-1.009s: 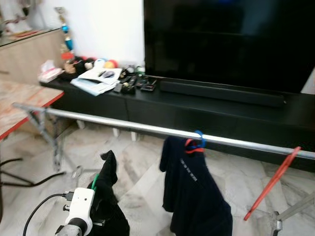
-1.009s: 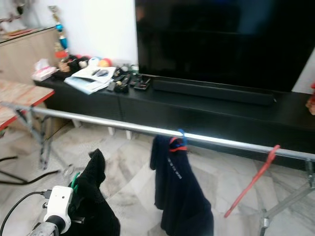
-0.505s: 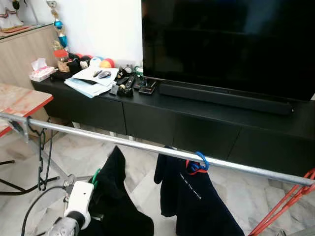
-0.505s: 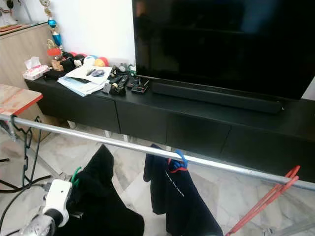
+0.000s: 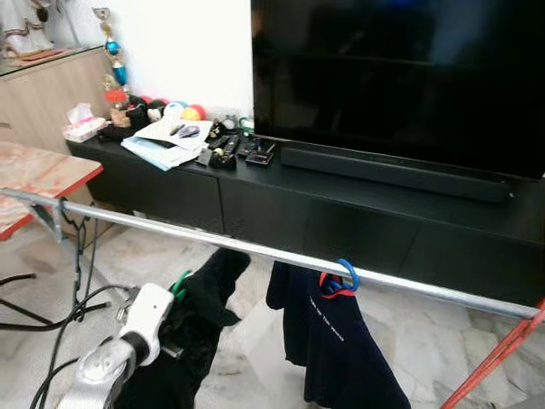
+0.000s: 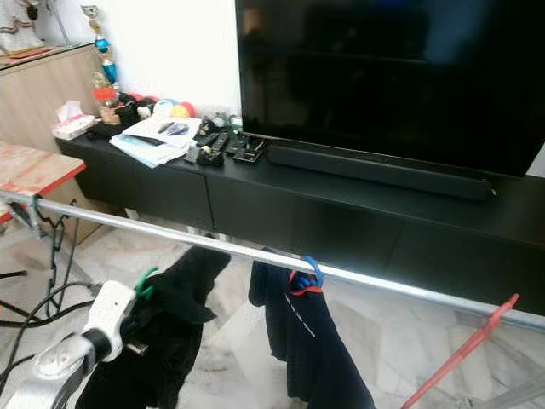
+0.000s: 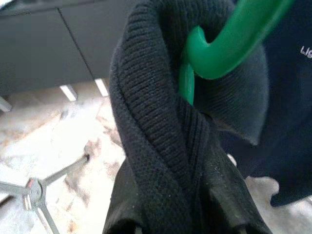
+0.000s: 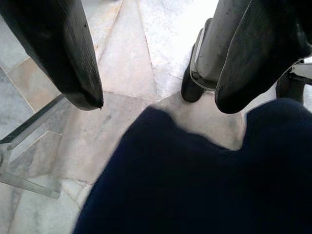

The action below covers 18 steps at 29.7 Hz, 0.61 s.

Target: Hang hanger

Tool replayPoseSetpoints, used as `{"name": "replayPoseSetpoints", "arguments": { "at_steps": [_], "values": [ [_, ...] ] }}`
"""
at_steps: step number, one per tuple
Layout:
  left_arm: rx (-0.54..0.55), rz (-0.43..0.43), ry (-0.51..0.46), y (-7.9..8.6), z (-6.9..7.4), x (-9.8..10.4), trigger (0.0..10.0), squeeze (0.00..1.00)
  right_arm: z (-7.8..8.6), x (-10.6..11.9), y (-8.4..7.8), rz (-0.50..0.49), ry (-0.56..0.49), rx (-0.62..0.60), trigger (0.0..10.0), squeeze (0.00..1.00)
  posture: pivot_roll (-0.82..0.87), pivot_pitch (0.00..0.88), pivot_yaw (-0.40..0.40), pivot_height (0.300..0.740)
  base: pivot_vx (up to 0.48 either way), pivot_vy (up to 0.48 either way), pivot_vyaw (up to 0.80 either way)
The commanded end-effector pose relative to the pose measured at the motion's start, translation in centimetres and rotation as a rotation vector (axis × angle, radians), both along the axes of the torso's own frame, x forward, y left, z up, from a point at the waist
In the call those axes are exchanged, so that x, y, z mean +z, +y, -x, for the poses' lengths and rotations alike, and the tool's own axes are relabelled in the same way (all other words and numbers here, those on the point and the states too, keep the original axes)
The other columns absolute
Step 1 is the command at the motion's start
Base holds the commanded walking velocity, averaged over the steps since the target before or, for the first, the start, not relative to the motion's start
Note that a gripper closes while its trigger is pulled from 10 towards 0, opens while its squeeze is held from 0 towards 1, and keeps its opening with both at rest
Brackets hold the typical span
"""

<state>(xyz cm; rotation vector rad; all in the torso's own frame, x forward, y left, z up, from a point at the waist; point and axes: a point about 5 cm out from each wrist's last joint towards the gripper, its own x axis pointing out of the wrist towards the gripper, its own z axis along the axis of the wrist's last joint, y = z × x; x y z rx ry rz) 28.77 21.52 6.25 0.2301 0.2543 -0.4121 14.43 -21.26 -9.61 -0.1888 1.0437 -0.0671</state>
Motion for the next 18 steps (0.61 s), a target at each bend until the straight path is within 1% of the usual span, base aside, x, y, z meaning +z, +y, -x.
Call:
{"name": "replayPoseSetpoints", "arguments": {
  "at_steps": [1,3,7,8,12,16,17,18],
  "values": [
    [-0.023,-0.032,-0.035,0.2,-1.1,1.2,10.0,0.0,0.1,-0.1,0.2,-0.001,0.004,-0.009,10.0,0.0,0.05,0.017,0.026,0.74,0.0,0.0,0.0],
    [-0.035,-0.039,-0.045,0.0,-1.6,1.5,10.0,0.0,0.2,-0.1,0.2,-0.002,0.005,-0.012,10.0,0.0,0.06,0.017,0.026,0.74,0.0,0.0,0.0],
    [-0.032,-0.053,-0.051,-0.2,-1.9,1.5,10.0,0.0,0.3,-0.1,0.2,-0.001,0.006,-0.011,10.0,0.0,0.06,0.016,0.026,0.74,0.0,0.0,0.0],
    [-0.012,-0.056,-0.06,-0.3,-2.4,1.7,10.0,0.0,0.3,-0.1,0.1,-0.001,0.007,-0.013,10.0,0.0,0.06,0.017,0.027,0.74,0.0,0.0,0.0],
    [0.013,-0.048,-0.072,-1.0,-3.2,1.9,10.0,0.0,0.3,-0.1,0.1,-0.002,0.005,-0.014,10.0,0.0,0.06,0.017,0.027,0.74,0.0,0.0,0.0],
    [0.015,-0.054,-0.073,-1.1,-3.4,1.9,10.0,0.0,0.3,-0.1,0.1,-0.002,0.005,-0.014,10.0,0.0,0.05,0.015,0.03,0.74,0.0,0.0,0.0],
    [0.025,-0.044,-0.078,-1.3,-3.6,2.1,10.0,0.0,0.3,-0.1,0.1,-0.002,0.004,-0.014,10.0,0.0,0.05,0.014,0.031,0.74,0.0,0.0,0.0],
    [0.037,-0.019,-0.088,-1.9,-4.0,2.3,10.0,0.0,0.2,-0.1,0.1,-0.003,0.002,-0.013,10.0,0.0,0.05,0.013,0.029,0.74,0.0,0.0,0.0]
  ]
}}
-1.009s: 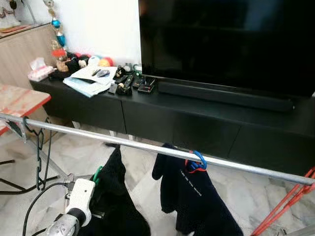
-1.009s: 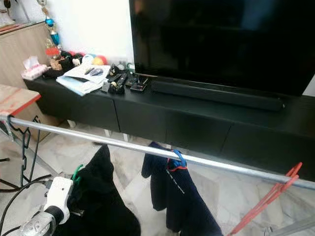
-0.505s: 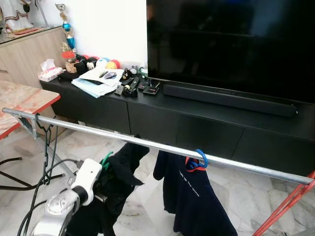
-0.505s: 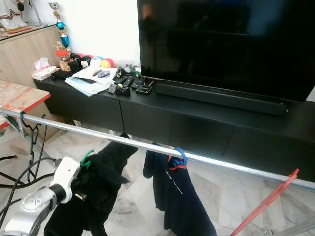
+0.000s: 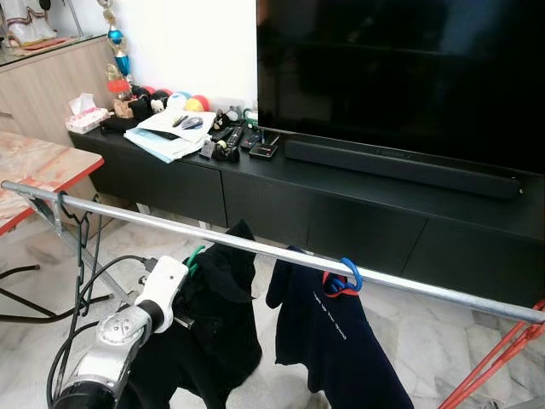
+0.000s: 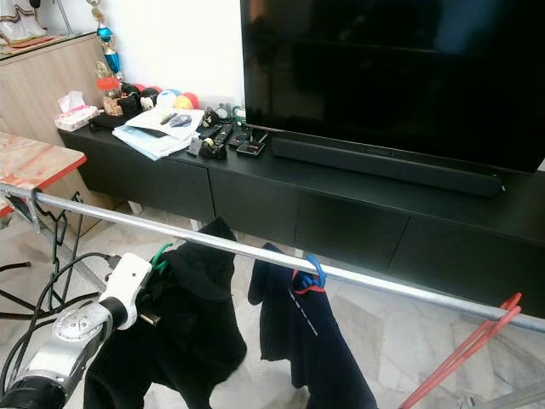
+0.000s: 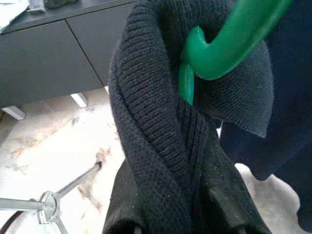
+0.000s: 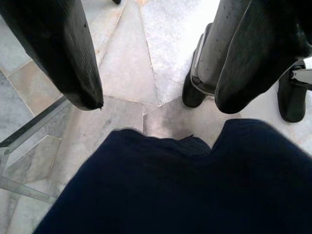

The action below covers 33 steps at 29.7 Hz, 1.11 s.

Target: Hang hanger

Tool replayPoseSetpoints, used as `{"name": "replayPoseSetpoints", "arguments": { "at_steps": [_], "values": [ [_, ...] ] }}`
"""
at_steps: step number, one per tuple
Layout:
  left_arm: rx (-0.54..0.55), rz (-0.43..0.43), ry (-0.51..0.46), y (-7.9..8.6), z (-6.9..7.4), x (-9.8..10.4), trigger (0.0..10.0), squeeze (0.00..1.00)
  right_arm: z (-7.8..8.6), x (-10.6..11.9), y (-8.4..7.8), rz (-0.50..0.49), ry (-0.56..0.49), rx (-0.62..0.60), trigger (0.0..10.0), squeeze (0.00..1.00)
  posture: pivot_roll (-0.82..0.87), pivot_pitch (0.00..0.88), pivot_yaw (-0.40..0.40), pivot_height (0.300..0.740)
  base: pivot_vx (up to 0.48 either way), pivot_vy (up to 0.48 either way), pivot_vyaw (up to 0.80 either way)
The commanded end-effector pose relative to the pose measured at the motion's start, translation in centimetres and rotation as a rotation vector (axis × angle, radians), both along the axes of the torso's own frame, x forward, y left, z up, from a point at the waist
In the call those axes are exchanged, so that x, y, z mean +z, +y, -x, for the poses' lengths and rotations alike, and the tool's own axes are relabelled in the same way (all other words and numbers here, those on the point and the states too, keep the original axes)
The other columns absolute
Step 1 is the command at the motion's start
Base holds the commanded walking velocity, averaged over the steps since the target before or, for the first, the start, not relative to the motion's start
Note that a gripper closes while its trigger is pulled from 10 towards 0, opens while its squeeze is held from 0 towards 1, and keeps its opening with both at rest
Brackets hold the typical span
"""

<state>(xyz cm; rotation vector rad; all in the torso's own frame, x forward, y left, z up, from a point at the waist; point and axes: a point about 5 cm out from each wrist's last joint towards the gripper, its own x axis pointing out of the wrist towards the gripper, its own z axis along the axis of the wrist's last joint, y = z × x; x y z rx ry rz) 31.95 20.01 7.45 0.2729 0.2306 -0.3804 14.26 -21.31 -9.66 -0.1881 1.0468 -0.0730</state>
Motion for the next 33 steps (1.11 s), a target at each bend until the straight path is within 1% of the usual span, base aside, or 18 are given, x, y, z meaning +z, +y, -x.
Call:
{"name": "replayPoseSetpoints", "arguments": {
  "at_steps": [1,10,13,15,17,19,20,21,23,29,30,33],
  "values": [
    [0.012,0.02,-0.053,-0.4,-0.9,1.1,10.0,0.0,0.1,-0.1,0.2,-0.005,0.0,-0.008,10.0,0.0,0.05,0.013,0.029,0.74,0.0,0.0,0.0],
    [0.012,0.02,-0.076,-1.5,-2.5,2.1,10.0,0.0,-0.1,0.0,0.2,-0.001,-0.004,-0.007,10.0,0.0,0.05,0.009,0.031,0.74,0.0,0.0,0.0],
    [0.019,0.019,-0.08,-1.6,-2.9,2.4,10.0,0.0,-0.1,0.0,0.2,-0.001,-0.005,-0.008,10.0,0.0,0.04,0.007,0.032,0.74,0.0,0.0,0.0],
    [0.059,0.012,-0.074,-1.3,-3.3,2.7,10.0,0.0,-0.2,0.0,0.2,-0.002,-0.006,-0.008,10.0,0.0,0.04,0.007,0.032,0.74,0.0,0.0,0.0],
    [0.067,0.007,-0.068,-1.2,-3.4,2.7,10.0,0.0,-0.2,0.0,0.2,-0.001,-0.006,-0.007,10.0,0.0,0.04,0.005,0.033,0.74,0.0,0.0,0.0],
    [0.091,-0.021,-0.046,-0.9,-3.6,2.5,10.0,0.0,-0.2,0.0,0.2,-0.001,-0.007,-0.007,10.0,0.0,0.04,0.005,0.033,0.74,0.0,0.0,0.0],
    [0.091,-0.021,-0.046,-0.9,-3.6,2.5,10.0,0.0,-0.2,0.0,0.2,-0.001,-0.007,-0.007,10.0,0.0,0.04,0.005,0.033,0.74,0.0,0.0,0.0],
    [0.12,-0.019,-0.03,-0.6,-3.7,2.3,10.0,0.0,-0.2,0.1,0.2,0.0,-0.006,-0.007,10.0,0.0,0.04,0.004,0.033,0.74,0.0,0.0,0.0],
    [0.144,-0.011,-0.01,-0.4,-3.8,2.2,10.0,0.0,-0.3,0.1,0.2,0.0,-0.007,-0.009,10.0,0.0,0.04,0.004,0.033,0.74,0.0,0.0,0.0],
    [0.151,-0.018,0.021,-0.3,-3.8,1.9,10.0,0.0,-0.4,0.1,0.2,0.001,-0.007,-0.009,10.0,0.0,0.04,0.008,0.033,0.74,0.0,0.0,0.0],
    [0.147,-0.037,0.038,-0.2,-3.8,1.6,10.0,0.0,-0.4,0.1,0.2,0.001,-0.007,-0.01,10.0,0.0,0.04,0.009,0.034,0.74,0.0,0.0,0.0],
    [0.135,-0.054,0.069,-0.3,-3.6,1.1,10.0,0.0,-0.4,0.1,0.2,0.001,-0.007,-0.01,10.0,0.0,0.04,0.009,0.034,0.74,0.0,0.0,0.0]
  ]
}}
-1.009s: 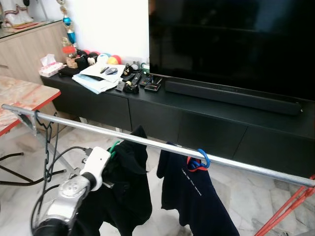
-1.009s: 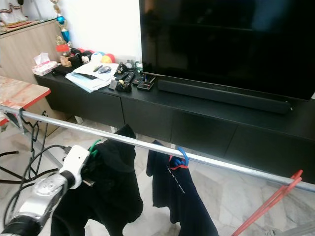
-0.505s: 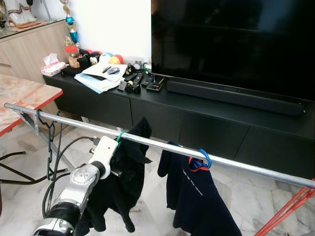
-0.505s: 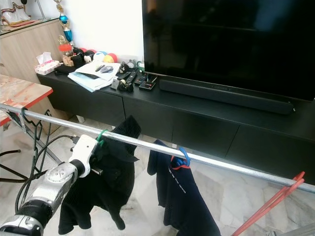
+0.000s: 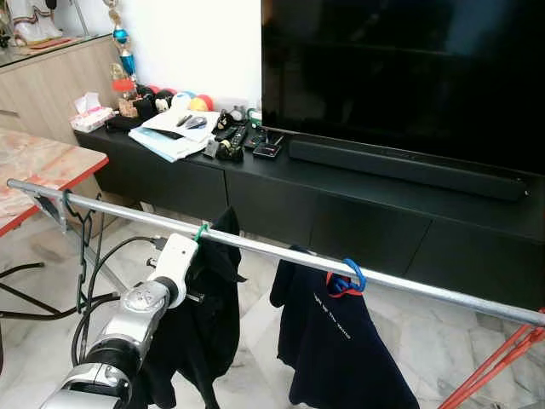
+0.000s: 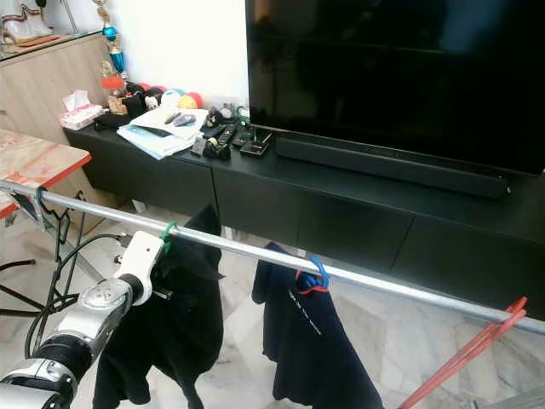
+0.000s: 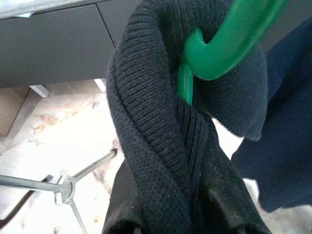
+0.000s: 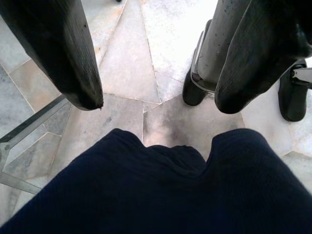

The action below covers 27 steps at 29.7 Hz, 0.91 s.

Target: Hang hanger

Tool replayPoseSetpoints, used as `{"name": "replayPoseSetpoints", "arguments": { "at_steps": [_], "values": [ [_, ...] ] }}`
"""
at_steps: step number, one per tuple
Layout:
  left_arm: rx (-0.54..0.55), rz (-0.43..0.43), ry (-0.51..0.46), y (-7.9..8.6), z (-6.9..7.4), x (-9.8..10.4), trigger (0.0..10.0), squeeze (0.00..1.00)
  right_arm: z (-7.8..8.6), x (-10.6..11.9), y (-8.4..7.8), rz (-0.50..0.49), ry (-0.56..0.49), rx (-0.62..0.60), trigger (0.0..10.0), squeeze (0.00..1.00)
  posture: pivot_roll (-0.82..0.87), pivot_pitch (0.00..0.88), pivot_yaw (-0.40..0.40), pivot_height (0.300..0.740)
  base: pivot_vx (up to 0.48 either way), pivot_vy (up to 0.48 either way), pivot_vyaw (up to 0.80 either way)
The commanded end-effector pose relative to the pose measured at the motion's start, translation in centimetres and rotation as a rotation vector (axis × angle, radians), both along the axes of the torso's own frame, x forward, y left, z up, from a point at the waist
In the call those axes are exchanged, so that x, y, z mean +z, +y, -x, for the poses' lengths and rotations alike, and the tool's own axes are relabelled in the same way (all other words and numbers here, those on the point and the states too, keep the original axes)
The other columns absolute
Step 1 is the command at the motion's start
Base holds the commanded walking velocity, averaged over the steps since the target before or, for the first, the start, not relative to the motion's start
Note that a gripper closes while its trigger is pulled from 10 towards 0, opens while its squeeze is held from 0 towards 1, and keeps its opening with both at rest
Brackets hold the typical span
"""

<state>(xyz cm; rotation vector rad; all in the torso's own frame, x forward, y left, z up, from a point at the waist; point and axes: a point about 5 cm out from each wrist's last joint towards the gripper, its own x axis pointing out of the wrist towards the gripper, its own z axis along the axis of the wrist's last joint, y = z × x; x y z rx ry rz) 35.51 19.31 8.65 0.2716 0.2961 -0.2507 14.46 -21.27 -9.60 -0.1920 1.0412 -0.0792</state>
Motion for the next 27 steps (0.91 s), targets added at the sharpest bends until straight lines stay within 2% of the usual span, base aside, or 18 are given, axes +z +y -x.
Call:
{"name": "replayPoseSetpoints", "arguments": {
  "at_steps": [1,7,14,17,18,19,20,22,27],
  "values": [
    [-0.006,-0.028,0.031,0.3,0.0,-0.2,10.0,0.0,-0.2,0.0,0.2,-0.005,-0.002,-0.007,10.0,0.0,0.04,0.012,0.036,0.74,0.0,0.0,0.0],
    [-0.054,-0.008,0.079,-0.8,0.6,-1.2,10.0,0.0,0.0,-0.1,0.3,-0.008,0.003,-0.006,10.0,0.0,0.04,0.014,0.036,0.74,0.0,0.0,0.0],
    [-0.062,-0.003,0.096,-1.4,0.8,-1.7,10.0,0.0,0.0,-0.1,0.4,-0.01,0.006,-0.007,10.0,0.0,0.04,0.02,0.039,0.74,0.0,0.0,0.0],
    [-0.05,0.031,0.082,-1.5,0.7,-1.6,10.0,0.0,0.0,-0.1,0.4,-0.01,0.007,-0.008,10.0,0.0,0.05,0.021,0.038,0.74,0.0,0.0,0.0],
    [-0.042,0.038,0.078,-1.5,0.7,-1.6,10.0,0.24,0.1,-0.1,0.4,-0.01,0.007,-0.008,10.0,0.0,0.05,0.021,0.038,0.74,0.0,0.0,0.0],
    [-0.042,0.038,0.078,-1.5,0.7,-1.6,10.0,0.24,0.1,-0.1,0.4,-0.01,0.007,-0.008,10.0,0.0,0.05,0.021,0.038,0.74,0.0,0.0,0.0],
    [-0.034,0.044,0.075,-1.5,0.7,-1.5,10.0,0.69,0.1,-0.1,0.4,-0.01,0.008,-0.008,10.0,0.0,0.05,0.021,0.038,0.74,0.0,0.0,0.0],
    [-0.02,0.053,0.066,-1.4,0.8,-1.5,10.0,0.96,0.1,-0.1,0.5,-0.011,0.008,-0.01,10.0,0.0,0.05,0.021,0.038,0.74,0.0,0.0,0.0],
    [0.008,0.08,0.031,-1.0,0.8,-1.2,10.0,0.96,0.1,-0.1,0.5,-0.011,0.007,-0.008,10.0,0.0,0.05,0.023,0.037,0.74,0.0,0.0,0.0]
  ]
}}
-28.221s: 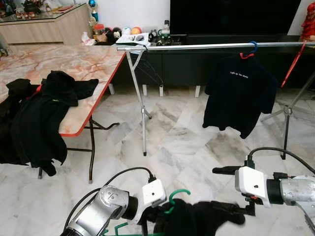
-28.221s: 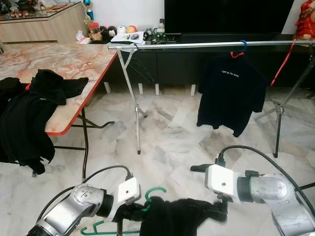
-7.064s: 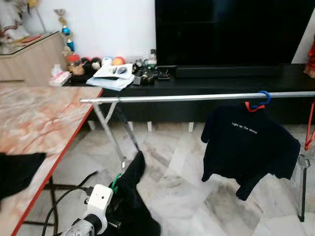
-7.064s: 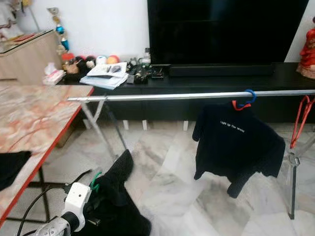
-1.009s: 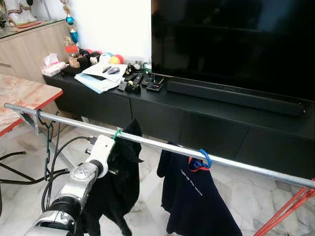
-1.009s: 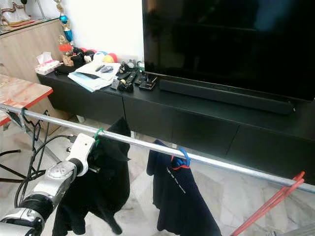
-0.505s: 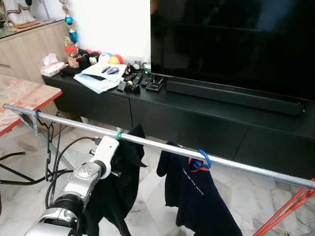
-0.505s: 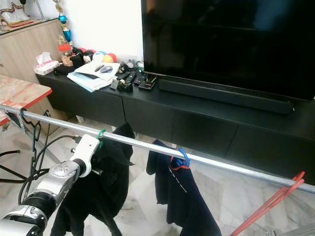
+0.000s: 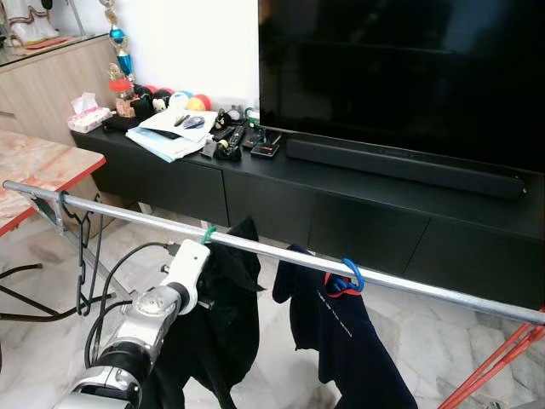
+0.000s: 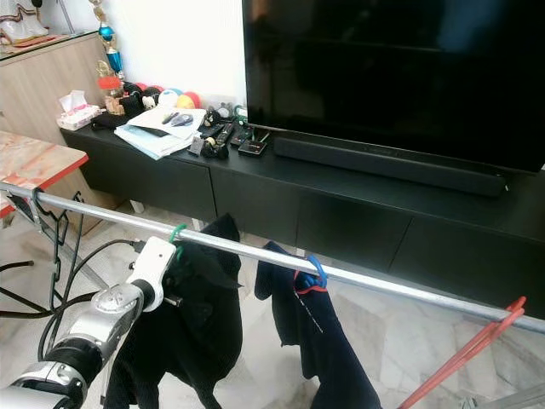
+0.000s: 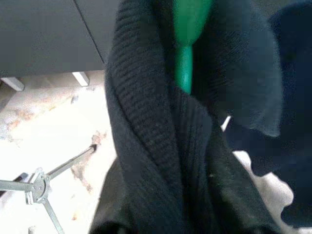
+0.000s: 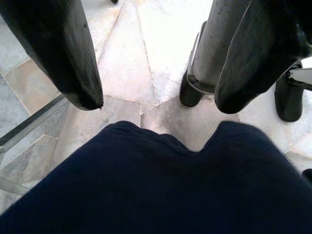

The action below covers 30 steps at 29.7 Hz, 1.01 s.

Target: Hang hanger

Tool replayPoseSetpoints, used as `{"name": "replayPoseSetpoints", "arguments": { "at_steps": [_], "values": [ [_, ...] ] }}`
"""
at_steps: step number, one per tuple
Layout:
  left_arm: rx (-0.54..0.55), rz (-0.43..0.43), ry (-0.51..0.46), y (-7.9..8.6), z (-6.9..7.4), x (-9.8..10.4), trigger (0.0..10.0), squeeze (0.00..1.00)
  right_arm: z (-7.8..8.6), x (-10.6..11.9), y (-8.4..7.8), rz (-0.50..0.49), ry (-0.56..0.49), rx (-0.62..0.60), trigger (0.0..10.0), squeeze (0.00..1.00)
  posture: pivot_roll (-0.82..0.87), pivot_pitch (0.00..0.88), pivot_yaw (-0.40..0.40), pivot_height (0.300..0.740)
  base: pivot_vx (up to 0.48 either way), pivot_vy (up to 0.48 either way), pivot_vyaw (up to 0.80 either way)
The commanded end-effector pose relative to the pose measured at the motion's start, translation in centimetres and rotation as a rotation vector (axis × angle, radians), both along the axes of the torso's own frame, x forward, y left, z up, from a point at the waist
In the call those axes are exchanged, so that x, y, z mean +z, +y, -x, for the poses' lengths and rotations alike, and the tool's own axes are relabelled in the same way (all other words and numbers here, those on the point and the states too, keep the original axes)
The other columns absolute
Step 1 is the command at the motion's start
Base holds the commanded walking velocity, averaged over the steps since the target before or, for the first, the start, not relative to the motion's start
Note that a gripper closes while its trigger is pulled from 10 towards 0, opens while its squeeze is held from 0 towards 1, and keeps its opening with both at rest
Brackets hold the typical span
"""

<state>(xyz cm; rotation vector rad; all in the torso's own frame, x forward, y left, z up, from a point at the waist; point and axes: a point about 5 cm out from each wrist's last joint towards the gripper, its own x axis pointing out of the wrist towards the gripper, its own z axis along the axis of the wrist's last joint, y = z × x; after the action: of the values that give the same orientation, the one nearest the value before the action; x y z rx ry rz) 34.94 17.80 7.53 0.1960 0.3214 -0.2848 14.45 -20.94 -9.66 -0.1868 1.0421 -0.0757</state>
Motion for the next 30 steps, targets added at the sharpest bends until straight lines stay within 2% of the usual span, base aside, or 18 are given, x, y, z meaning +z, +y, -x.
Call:
{"name": "replayPoseSetpoints", "arguments": {
  "at_steps": [1,6,9,16,18,19,21,25,26,27,30],
  "values": [
    [0.032,0.012,-0.019,0.6,0.2,0.1,10.0,0.95,0.1,-0.1,0.2,-0.005,0.006,-0.009,10.0,0.0,0.05,0.023,0.037,0.74,0.0,0.0,0.0],
    [0.037,0.054,-0.1,0.7,0.4,1.1,10.0,0.96,0.1,-0.1,0.3,-0.005,0.008,-0.005,10.0,0.0,0.05,0.026,0.037,0.74,0.0,0.0,0.0],
    [0.031,0.063,-0.117,0.8,0.6,1.3,10.0,0.96,0.1,-0.1,0.3,-0.006,0.008,-0.006,10.0,0.0,0.05,0.026,0.037,0.74,0.0,0.0,0.0],
    [0.007,0.068,-0.153,1.4,2.0,1.7,10.0,0.96,0.2,-0.2,0.5,-0.007,0.012,-0.003,10.0,0.0,0.06,0.031,0.036,0.74,0.0,0.0,0.0],
    [-0.001,0.072,-0.167,2.1,3.7,2.0,10.0,0.96,0.3,-0.2,0.6,-0.007,0.013,-0.006,10.0,0.0,0.06,0.031,0.043,0.74,0.0,0.0,0.0],
    [-0.001,0.072,-0.167,2.1,3.7,2.0,10.0,0.96,0.3,-0.2,0.6,-0.007,0.013,-0.006,10.0,0.0,0.06,0.031,0.043,0.74,0.0,0.0,0.0],
    [-0.021,0.081,-0.172,2.4,5.2,2.1,10.0,0.95,0.3,-0.2,0.6,-0.008,0.013,-0.008,10.0,0.0,0.06,0.031,0.042,0.74,0.0,0.0,0.0],
    [-0.101,0.066,-0.139,2.5,7.7,1.8,10.0,0.93,0.4,-0.3,0.6,-0.007,0.014,-0.007,10.0,0.0,0.07,0.028,0.041,0.74,0.0,0.0,0.0],
    [-0.123,0.062,-0.116,2.5,8.4,1.6,10.0,0.93,0.4,-0.3,0.6,-0.007,0.015,-0.007,10.0,0.0,0.07,0.029,0.042,0.74,0.0,0.0,0.0],
    [-0.166,0.046,-0.062,2.7,10.0,0.9,10.0,0.92,0.4,-0.3,0.6,-0.006,0.016,-0.005,10.0,0.0,0.07,0.027,0.041,0.74,0.0,0.0,0.0],
    [-0.199,0.02,0.021,3.3,12.2,-0.4,10.0,0.92,0.5,-0.3,0.7,-0.006,0.019,-0.004,10.0,0.0,0.07,0.027,0.039,0.74,0.0,0.0,0.0]
  ]
}}
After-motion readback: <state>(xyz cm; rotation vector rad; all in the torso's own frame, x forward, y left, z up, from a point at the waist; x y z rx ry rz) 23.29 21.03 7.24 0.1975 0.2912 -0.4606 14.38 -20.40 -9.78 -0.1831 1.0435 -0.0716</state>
